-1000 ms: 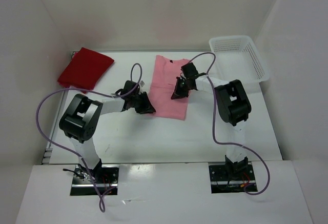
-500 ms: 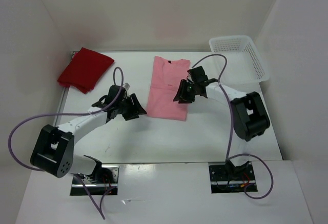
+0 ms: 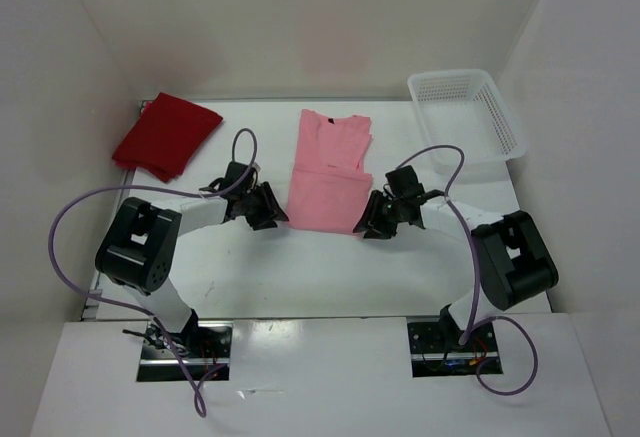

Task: Fold and stack the t-shirts
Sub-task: Fold the folded rectangular tshirt in 1/3 of the way, then grab one side of the 2/3 rectangular tshirt with both arms, then fold the long partially folded tshirt into a neat square, then smooth out wrinkles on the folded tshirt

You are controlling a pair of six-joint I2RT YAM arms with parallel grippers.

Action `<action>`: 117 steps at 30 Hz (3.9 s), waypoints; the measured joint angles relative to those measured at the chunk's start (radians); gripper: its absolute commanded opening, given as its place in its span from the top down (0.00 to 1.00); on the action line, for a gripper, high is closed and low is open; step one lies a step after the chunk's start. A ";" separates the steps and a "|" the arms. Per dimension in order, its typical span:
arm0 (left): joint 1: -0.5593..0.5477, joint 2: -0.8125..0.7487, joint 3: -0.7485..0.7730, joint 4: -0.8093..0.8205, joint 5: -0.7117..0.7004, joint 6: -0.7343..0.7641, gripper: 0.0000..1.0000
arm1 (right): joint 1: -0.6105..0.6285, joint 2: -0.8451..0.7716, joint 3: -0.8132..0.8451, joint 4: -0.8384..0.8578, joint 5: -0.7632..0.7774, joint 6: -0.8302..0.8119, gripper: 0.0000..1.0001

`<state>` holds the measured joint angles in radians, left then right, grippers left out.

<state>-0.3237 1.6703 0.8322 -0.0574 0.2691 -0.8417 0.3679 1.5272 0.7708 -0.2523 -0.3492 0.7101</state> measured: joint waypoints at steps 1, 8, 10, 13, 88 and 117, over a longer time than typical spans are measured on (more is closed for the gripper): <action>0.001 0.005 0.002 0.009 0.003 0.000 0.47 | 0.000 0.000 -0.013 0.006 0.000 0.008 0.55; 0.001 0.015 0.005 0.036 0.017 0.000 0.49 | 0.000 0.010 -0.026 0.060 0.011 0.042 0.52; 0.001 0.025 0.008 0.040 0.022 -0.001 0.55 | 0.000 0.023 -0.026 0.066 0.024 0.051 0.52; 0.002 0.040 0.011 0.053 0.029 -0.002 0.61 | 0.000 0.036 -0.036 0.076 0.037 0.061 0.55; 0.132 0.160 0.534 -0.046 0.001 0.021 0.51 | -0.132 0.551 0.945 -0.215 0.002 -0.161 0.99; 0.177 0.482 0.740 0.019 0.095 0.028 0.55 | -0.035 0.439 0.449 -0.055 -0.091 -0.135 0.90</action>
<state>-0.1467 2.1525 1.5726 -0.0387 0.3641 -0.8139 0.3332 1.9667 1.2198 -0.3077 -0.4404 0.5747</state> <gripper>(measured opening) 0.482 0.043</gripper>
